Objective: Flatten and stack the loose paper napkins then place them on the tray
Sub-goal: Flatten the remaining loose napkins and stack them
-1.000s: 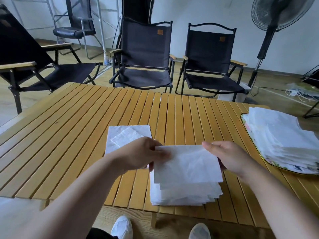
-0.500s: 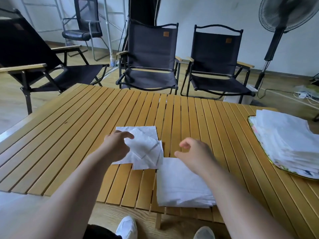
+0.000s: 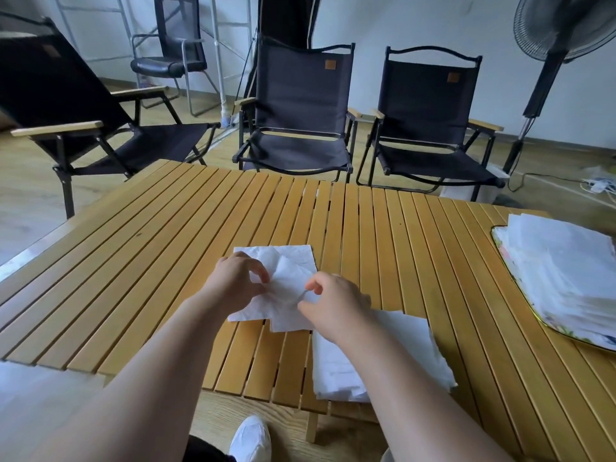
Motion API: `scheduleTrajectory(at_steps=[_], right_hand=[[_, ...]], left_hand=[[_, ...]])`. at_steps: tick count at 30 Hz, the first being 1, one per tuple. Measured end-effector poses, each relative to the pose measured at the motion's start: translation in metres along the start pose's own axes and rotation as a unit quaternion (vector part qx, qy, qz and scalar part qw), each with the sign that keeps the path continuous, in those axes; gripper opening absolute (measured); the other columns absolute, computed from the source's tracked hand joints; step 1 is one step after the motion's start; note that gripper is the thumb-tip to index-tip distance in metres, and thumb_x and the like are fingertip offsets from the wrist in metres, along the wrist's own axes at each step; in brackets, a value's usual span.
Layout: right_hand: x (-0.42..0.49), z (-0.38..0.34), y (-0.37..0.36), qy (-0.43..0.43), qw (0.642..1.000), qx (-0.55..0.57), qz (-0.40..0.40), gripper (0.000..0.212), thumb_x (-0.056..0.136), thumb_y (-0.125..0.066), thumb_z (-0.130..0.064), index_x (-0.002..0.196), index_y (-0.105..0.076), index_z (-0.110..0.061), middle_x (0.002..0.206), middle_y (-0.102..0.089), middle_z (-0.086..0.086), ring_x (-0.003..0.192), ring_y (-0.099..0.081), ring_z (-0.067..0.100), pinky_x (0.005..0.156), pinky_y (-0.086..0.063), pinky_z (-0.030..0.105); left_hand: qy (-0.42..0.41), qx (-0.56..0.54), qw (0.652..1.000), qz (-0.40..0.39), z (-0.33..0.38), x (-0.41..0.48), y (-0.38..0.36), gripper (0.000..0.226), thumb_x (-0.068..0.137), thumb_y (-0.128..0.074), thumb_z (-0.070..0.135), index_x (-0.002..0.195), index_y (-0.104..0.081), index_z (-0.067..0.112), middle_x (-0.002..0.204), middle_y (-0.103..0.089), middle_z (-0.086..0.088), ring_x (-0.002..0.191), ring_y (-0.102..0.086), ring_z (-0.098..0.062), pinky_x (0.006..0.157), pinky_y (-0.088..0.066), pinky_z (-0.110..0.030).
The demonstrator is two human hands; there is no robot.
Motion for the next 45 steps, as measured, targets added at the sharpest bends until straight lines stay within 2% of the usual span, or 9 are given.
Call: scheduleTrajectory(at_steps=[9, 15, 20, 22, 25, 30, 37, 41, 45], right_hand=[[-0.001, 0.017, 0.011, -0.018, 1.0, 0.007, -0.001, 0.029, 0.092, -0.063, -0.033, 0.121, -0.06, -0.03, 0.118, -0.062, -0.009, 0.108, -0.057, 0.019, 0.1, -0.039, 0.038], [0.001, 0.011, 0.018, 0.031, 0.997, 0.063, 0.038, 0.055, 0.088, -0.071, -0.031, 0.139, -0.051, -0.034, 0.134, -0.053, -0.009, 0.116, -0.055, 0.019, 0.104, -0.042, 0.043], [0.004, 0.015, 0.04, 0.133, 0.969, 0.119, 0.173, 0.007, 0.09, -0.073, -0.02, 0.097, -0.073, -0.02, 0.111, -0.062, -0.008, 0.102, -0.057, 0.017, 0.094, -0.048, 0.039], [0.001, 0.026, 0.052, 0.145, 0.959, 0.165, 0.181, 0.004, 0.091, -0.072, -0.02, 0.093, -0.072, -0.016, 0.1, -0.066, -0.006, 0.092, -0.058, 0.013, 0.083, -0.05, 0.032], [-0.007, 0.052, 0.071, 0.109, 0.95, 0.26, 0.133, 0.031, 0.087, -0.068, -0.041, 0.083, -0.067, -0.01, 0.075, -0.062, 0.013, 0.068, -0.048, 0.013, 0.064, -0.039, 0.032], [-0.025, 0.101, 0.098, 0.005, 0.952, 0.304, 0.044, 0.047, 0.082, -0.072, -0.052, 0.079, -0.067, -0.005, 0.067, -0.062, 0.018, 0.06, -0.056, 0.027, 0.063, -0.043, 0.042], [-0.046, 0.123, 0.088, -0.155, 0.977, -0.004, -0.149, 0.037, 0.093, -0.064, -0.045, 0.069, -0.062, -0.018, 0.057, -0.052, -0.006, 0.052, -0.043, 0.013, 0.055, -0.034, 0.027], [-0.028, 0.114, 0.087, -0.189, 0.979, -0.079, -0.014, 0.036, 0.091, -0.06, -0.047, 0.091, -0.07, -0.012, 0.083, -0.068, 0.007, 0.073, -0.064, 0.02, 0.061, -0.044, 0.029], [-0.009, 0.081, 0.064, -0.137, 0.989, 0.003, 0.062, 0.019, 0.09, -0.064, -0.041, 0.089, -0.066, -0.023, 0.091, -0.068, -0.002, 0.087, -0.063, 0.022, 0.083, -0.054, 0.035]], left_hand=[[0.023, 0.022, 0.999, -0.004, 0.005, -0.001, 0.001, 0.009, 0.09, -0.07, 0.034, 0.099, -0.073, 0.032, 0.124, -0.057, 0.001, 0.119, -0.04, -0.026, 0.086, -0.041, -0.031], [-0.049, 0.018, 0.998, 0.035, 0.04, -0.015, 0.03, 0.004, 0.092, -0.065, 0.042, 0.091, -0.062, 0.039, 0.129, -0.056, 0.012, 0.121, -0.037, -0.019, 0.093, -0.04, -0.039], [-0.129, -0.1, 0.987, 0.01, 0.067, -0.039, 0.041, 0.008, 0.091, -0.069, 0.025, 0.096, -0.066, 0.031, 0.1, -0.064, 0.017, 0.095, -0.059, -0.002, 0.074, -0.045, -0.014], [-0.146, -0.119, 0.982, 0.006, 0.073, -0.043, 0.039, 0.012, 0.089, -0.072, 0.021, 0.098, -0.068, 0.027, 0.094, -0.068, 0.011, 0.085, -0.061, -0.006, 0.069, -0.049, -0.02], [-0.145, -0.217, 0.965, -0.018, 0.085, -0.045, 0.034, 0.012, 0.091, -0.07, 0.021, 0.084, -0.071, 0.011, 0.068, -0.065, 0.008, 0.062, -0.053, -0.005, 0.06, -0.042, -0.023], [-0.112, -0.274, 0.939, -0.177, 0.11, -0.058, 0.019, 0.029, 0.096, -0.064, 0.03, 0.077, -0.069, 0.01, 0.065, -0.07, 0.007, 0.056, -0.054, -0.005, 0.058, -0.042, -0.017], [-0.05, -0.173, 0.928, -0.325, 0.12, -0.066, -0.017, 0.022, 0.097, -0.06, 0.028, 0.089, -0.073, 0.013, 0.083, -0.078, 0.002, 0.057, -0.057, -0.008, 0.056, -0.039, -0.022], [-0.023, -0.091, 0.982, -0.165, 0.095, -0.041, -0.008, 0.02, 0.097, -0.058, 0.03, 0.089, -0.073, 0.019, 0.079, -0.077, 0.007, 0.061, -0.061, -0.014, 0.053, -0.041, -0.021], [-0.005, -0.069, 0.996, -0.063, 0.058, -0.018, -0.005, 0.024, 0.096, -0.058, 0.019, 0.116, -0.068, 0.027, 0.12, -0.067, 0.002, 0.096, -0.063, -0.014, 0.073, -0.053, -0.024]])
Point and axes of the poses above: each hand's wrist, its own x-axis towards the middle knuckle, its own y-axis out of the back of the hand, z = x × y, the point moved 4 cm from there along x, towards the middle knuckle
